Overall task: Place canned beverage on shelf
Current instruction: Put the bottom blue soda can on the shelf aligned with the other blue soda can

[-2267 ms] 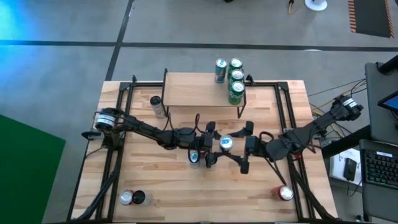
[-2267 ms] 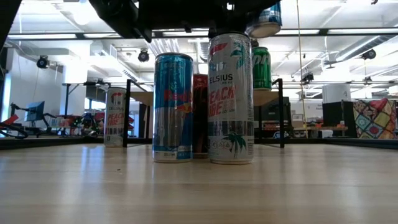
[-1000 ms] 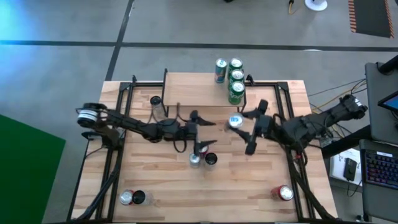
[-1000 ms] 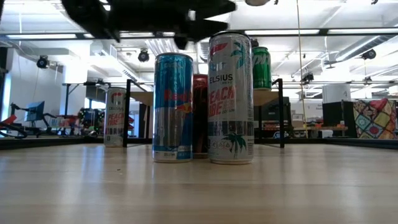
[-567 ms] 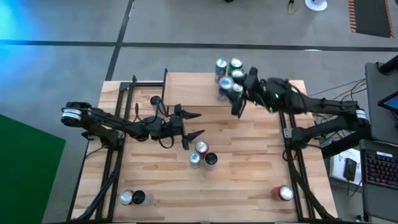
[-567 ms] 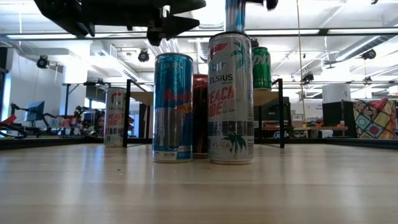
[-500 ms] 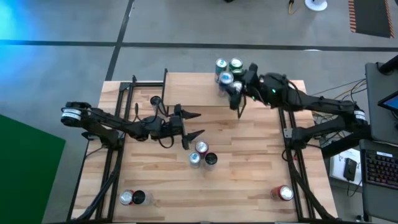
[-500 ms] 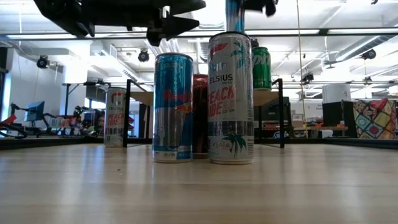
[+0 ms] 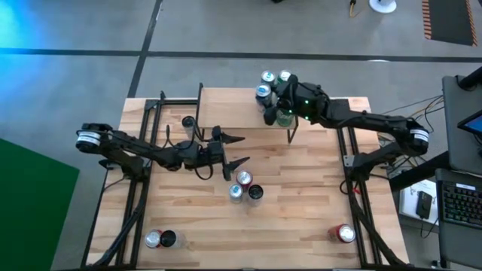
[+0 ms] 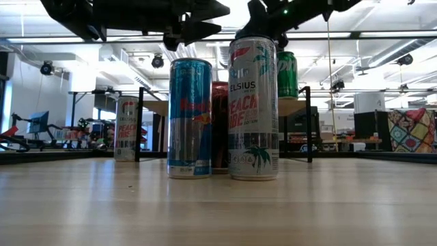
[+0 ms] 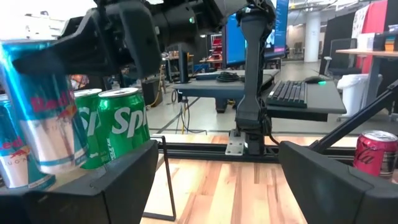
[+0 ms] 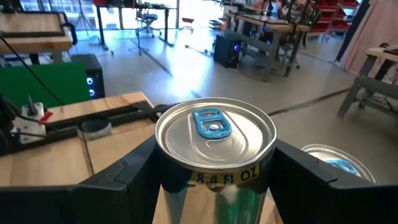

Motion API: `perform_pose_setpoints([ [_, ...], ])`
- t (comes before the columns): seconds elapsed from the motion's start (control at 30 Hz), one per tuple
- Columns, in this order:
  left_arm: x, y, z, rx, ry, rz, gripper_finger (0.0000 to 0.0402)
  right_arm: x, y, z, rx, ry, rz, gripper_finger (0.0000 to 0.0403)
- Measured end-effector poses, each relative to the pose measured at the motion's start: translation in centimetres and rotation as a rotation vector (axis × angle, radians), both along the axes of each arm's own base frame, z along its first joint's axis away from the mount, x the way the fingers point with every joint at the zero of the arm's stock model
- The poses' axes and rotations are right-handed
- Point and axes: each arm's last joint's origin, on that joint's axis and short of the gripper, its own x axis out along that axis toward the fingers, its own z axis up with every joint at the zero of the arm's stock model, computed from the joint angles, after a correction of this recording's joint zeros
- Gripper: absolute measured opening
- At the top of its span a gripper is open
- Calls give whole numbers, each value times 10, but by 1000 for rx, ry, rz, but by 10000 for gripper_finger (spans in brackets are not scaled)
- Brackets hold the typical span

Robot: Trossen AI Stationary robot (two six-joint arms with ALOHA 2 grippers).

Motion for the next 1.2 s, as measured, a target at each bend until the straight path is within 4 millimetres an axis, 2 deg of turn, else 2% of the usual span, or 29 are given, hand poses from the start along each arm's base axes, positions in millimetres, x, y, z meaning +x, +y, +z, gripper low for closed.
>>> perform_pose_setpoints([
  [0.63, 0, 0, 0, 1, 1, 1, 319, 10, -19, -28, 33, 42, -124, 233],
  [0.93, 0, 0, 0, 7, 3, 2, 319, 5, -23, -37, 26, 3, -134, 233],
  [1.2, 0, 0, 0, 18, 5, 3, 319, 4, -23, -38, 17, 8, -132, 260],
])
